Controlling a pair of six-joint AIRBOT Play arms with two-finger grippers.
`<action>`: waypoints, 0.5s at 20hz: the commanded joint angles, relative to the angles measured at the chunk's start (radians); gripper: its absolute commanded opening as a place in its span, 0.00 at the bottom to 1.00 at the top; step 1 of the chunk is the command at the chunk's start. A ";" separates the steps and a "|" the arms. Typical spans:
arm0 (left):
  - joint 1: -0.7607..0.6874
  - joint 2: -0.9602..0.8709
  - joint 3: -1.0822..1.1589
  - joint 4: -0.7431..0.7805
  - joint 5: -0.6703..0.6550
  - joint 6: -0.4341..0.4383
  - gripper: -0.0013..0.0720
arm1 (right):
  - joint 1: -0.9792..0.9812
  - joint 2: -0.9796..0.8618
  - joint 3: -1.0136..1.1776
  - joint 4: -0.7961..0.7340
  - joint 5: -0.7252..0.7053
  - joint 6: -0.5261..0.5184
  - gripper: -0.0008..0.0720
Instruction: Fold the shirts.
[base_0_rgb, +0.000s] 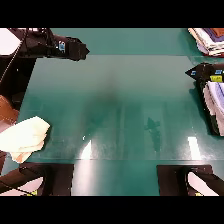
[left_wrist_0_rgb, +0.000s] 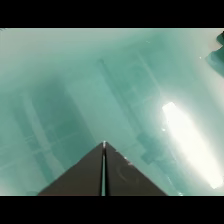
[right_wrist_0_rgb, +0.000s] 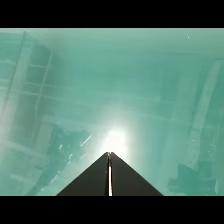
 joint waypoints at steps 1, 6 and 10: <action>0.000 0.000 0.000 0.000 0.000 0.000 0.05 | 0.001 0.001 0.000 0.001 0.002 0.000 0.04; 0.000 0.000 0.000 0.000 0.000 0.000 0.05 | 0.001 0.001 0.000 -0.001 0.025 0.000 0.04; 0.000 0.000 0.000 0.000 0.000 0.000 0.05 | 0.001 0.001 0.000 0.000 0.029 0.000 0.04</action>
